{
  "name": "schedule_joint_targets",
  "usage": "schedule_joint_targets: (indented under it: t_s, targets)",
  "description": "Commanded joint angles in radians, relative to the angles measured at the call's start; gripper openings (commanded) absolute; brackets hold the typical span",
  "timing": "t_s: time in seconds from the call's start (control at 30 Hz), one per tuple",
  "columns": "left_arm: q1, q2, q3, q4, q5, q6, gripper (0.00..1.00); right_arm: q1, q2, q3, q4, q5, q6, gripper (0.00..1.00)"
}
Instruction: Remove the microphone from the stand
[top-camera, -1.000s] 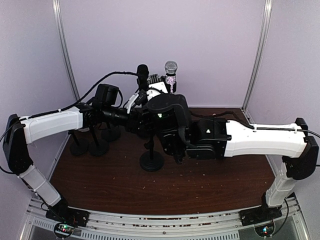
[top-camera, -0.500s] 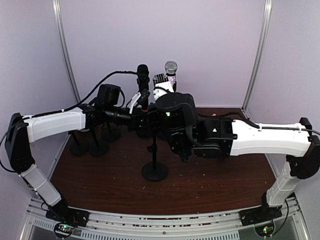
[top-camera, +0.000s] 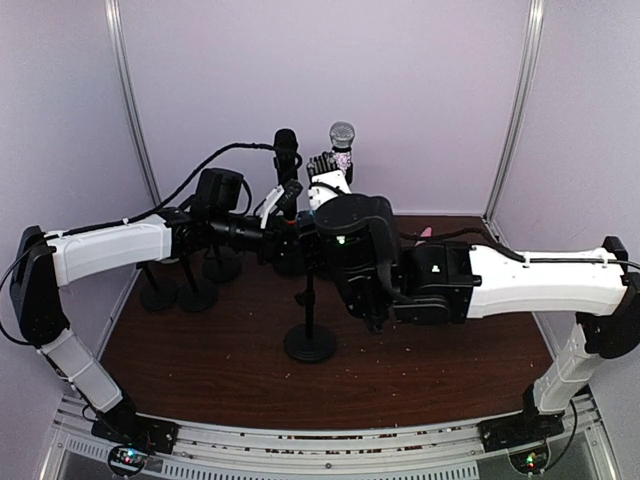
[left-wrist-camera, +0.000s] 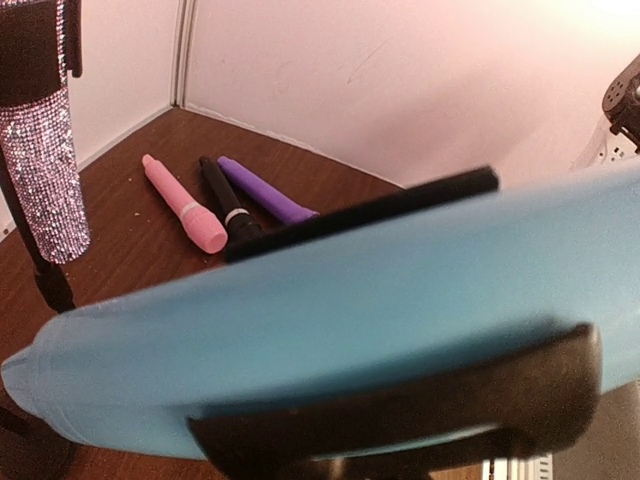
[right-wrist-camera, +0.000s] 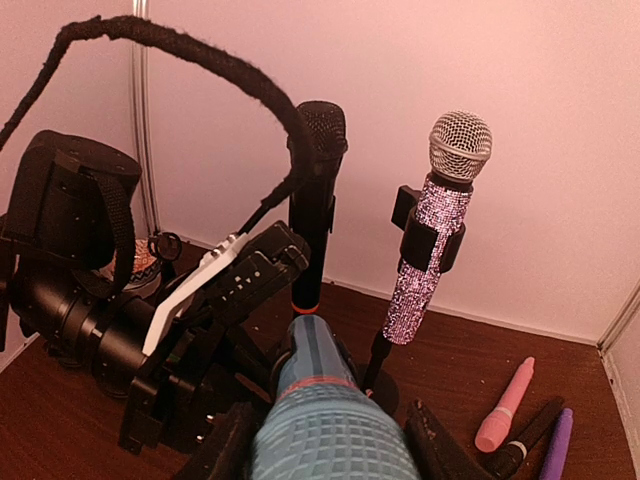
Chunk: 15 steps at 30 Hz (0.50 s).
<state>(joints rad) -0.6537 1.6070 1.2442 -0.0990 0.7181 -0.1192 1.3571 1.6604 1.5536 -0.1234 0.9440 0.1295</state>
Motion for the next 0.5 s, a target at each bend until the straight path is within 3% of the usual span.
schedule_joint_targets:
  t_s: [0.0,0.47]
  targets:
    - [0.050,0.027,0.011,-0.018,-0.164,-0.002,0.00,0.081,-0.071,0.006,0.035,-0.001,-0.036,0.00]
    - [0.062,0.060,0.042,-0.016,-0.203,0.030,0.00,0.209,-0.178,-0.021,0.061,0.157,-0.132,0.00]
